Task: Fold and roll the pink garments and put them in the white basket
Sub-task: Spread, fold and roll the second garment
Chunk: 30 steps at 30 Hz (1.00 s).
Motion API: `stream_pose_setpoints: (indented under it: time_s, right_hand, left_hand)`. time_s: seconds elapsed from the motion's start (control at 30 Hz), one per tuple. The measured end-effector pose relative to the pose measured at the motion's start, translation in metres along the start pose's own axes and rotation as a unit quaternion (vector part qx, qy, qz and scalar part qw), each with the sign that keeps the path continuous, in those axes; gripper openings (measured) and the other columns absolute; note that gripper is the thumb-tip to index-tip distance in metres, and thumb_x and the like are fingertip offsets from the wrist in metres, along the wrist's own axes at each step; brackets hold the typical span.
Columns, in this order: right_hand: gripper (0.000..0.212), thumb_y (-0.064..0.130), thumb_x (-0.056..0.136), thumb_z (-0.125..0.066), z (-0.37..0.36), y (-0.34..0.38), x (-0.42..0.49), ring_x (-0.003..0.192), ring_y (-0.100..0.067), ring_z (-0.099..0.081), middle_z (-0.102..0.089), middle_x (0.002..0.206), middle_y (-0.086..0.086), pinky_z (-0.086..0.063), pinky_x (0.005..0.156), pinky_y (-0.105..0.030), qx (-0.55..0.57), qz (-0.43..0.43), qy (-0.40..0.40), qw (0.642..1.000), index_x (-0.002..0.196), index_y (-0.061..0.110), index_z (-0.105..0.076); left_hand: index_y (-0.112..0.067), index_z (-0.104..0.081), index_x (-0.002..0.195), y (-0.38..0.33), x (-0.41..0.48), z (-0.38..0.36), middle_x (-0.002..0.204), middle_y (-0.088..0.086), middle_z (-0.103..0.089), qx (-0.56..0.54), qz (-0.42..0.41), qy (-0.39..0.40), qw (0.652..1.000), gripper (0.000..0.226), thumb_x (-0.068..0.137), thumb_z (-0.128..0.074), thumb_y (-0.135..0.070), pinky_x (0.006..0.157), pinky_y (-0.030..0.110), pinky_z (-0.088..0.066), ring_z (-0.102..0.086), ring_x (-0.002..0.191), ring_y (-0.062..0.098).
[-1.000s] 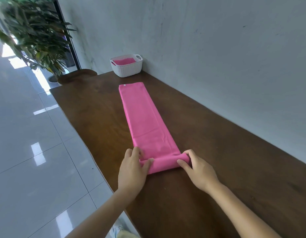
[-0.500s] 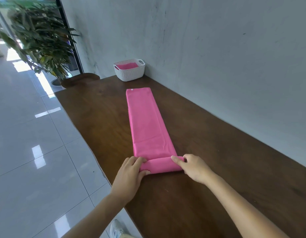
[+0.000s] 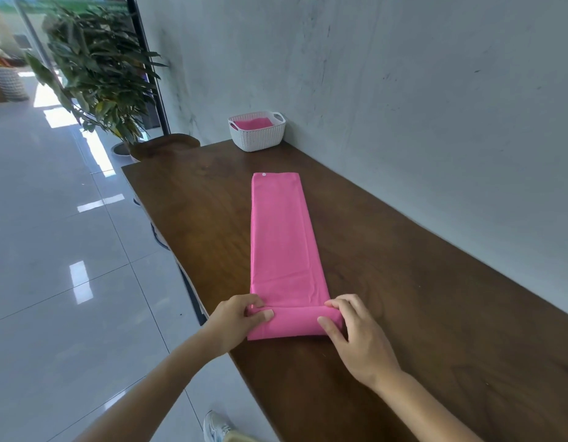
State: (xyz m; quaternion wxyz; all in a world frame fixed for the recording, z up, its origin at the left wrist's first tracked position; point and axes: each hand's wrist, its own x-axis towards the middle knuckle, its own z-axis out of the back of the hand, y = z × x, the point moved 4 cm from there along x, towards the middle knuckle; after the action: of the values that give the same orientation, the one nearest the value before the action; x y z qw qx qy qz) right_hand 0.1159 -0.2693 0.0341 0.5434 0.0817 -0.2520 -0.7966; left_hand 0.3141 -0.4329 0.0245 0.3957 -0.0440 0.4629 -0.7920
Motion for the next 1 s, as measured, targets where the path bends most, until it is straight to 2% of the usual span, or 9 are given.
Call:
stream_pose_setpoints:
  time_s: [0.1, 0.2, 0.27, 0.37, 0.5, 0.6, 0.77, 0.9, 1.0]
  right_hand:
    - [0.068, 0.077, 0.094, -0.026, -0.005, -0.002, -0.003, 0.112, 0.003, -0.050, -0.040, 0.129, 0.024, -0.039, 0.077, -0.005, 0.000, -0.012, 0.004, 1.000, 0.135, 0.031, -0.054]
    - [0.064, 0.074, 0.092, -0.034, -0.006, -0.005, 0.002, 0.108, 0.003, -0.052, -0.044, 0.123, 0.025, -0.041, 0.072, -0.006, 0.025, -0.052, 0.013, 0.998, 0.132, 0.030, -0.056]
    - [0.062, 0.074, 0.091, -0.035, -0.004, -0.004, 0.009, 0.102, 0.001, -0.055, -0.048, 0.120, 0.022, -0.043, 0.067, -0.010, 0.032, -0.066, 0.032, 0.997, 0.127, 0.030, -0.059]
    - [0.055, 0.073, 0.092, -0.035, -0.001, -0.002, 0.021, 0.096, -0.001, -0.056, -0.051, 0.117, 0.017, -0.043, 0.066, -0.013, 0.019, -0.086, 0.076, 0.993, 0.119, 0.031, -0.059]
    - [0.050, 0.073, 0.092, -0.038, 0.002, -0.003, 0.035, 0.095, -0.004, -0.057, -0.055, 0.116, 0.014, -0.041, 0.063, -0.015, 0.011, -0.117, 0.104, 0.988, 0.115, 0.031, -0.055]
    - [0.050, 0.075, 0.091, -0.040, 0.002, -0.005, 0.042, 0.095, -0.006, -0.059, -0.056, 0.114, 0.013, -0.040, 0.060, -0.017, 0.022, -0.142, 0.106, 0.984, 0.111, 0.030, -0.049]
    - [0.045, 0.071, 0.092, -0.044, 0.005, -0.001, 0.050, 0.083, -0.003, -0.057, -0.056, 0.105, 0.011, -0.039, 0.056, -0.017, 0.003, -0.156, 0.043, 0.987, 0.106, 0.028, -0.049]
    - [0.034, 0.064, 0.096, -0.040, 0.005, 0.007, 0.047, 0.076, 0.000, -0.055, -0.055, 0.096, 0.015, -0.036, 0.053, -0.012, -0.028, -0.091, -0.018, 0.995, 0.099, 0.032, -0.050]
    - [0.038, 0.067, 0.096, -0.032, 0.004, 0.005, 0.039, 0.080, 0.003, -0.057, -0.058, 0.098, 0.019, -0.041, 0.056, -0.009, -0.027, -0.057, -0.026, 0.998, 0.101, 0.036, -0.053]
  left_hand:
    - [-0.024, -0.069, 0.094, 0.004, 0.003, 0.002, 0.096, -0.003, -0.069, -0.060, 0.039, -0.045, 0.996, 0.031, 0.084, -0.074, -0.054, 0.069, 0.026, -0.058, -0.067, 0.088, 0.016]
    - [-0.025, -0.063, 0.089, -0.001, -0.003, 0.003, 0.089, -0.010, -0.066, -0.016, 0.037, -0.166, 0.985, 0.037, 0.080, -0.076, -0.059, 0.066, 0.026, -0.058, -0.064, 0.080, 0.012]
    - [-0.028, -0.061, 0.093, -0.008, -0.009, 0.001, 0.094, -0.015, -0.060, 0.050, -0.020, -0.228, 0.972, 0.028, 0.086, -0.072, -0.054, 0.069, 0.021, -0.053, -0.059, 0.081, 0.007]
    - [-0.031, -0.063, 0.102, -0.016, -0.015, -0.004, 0.104, -0.018, -0.057, 0.118, -0.131, -0.259, 0.950, 0.014, 0.096, -0.062, -0.044, 0.079, 0.020, -0.050, -0.054, 0.090, 0.004]
    - [-0.031, -0.063, 0.121, -0.007, -0.017, -0.010, 0.119, -0.019, -0.057, 0.185, -0.197, -0.228, 0.935, 0.037, 0.094, -0.060, -0.056, 0.089, 0.016, -0.043, -0.047, 0.107, 0.003]
    - [-0.028, -0.058, 0.134, -0.001, -0.016, -0.010, 0.128, -0.013, -0.058, 0.217, -0.211, -0.208, 0.930, 0.055, 0.090, -0.061, -0.062, 0.095, 0.025, -0.048, -0.050, 0.115, 0.010]
    - [-0.026, -0.054, 0.137, -0.005, -0.007, -0.005, 0.127, -0.011, -0.059, 0.206, -0.175, -0.179, 0.946, 0.074, 0.091, -0.024, -0.075, 0.098, 0.022, -0.043, -0.049, 0.114, 0.008]
    - [-0.026, -0.055, 0.133, -0.009, 0.001, 0.002, 0.121, -0.010, -0.060, 0.191, -0.150, -0.138, 0.960, 0.058, 0.095, -0.039, -0.067, 0.094, 0.021, -0.044, -0.049, 0.107, 0.006]
    - [-0.026, -0.054, 0.131, -0.008, 0.006, 0.009, 0.118, -0.009, -0.060, 0.163, -0.121, -0.095, 0.974, 0.045, 0.099, -0.049, -0.057, 0.093, 0.025, -0.049, -0.053, 0.105, 0.007]
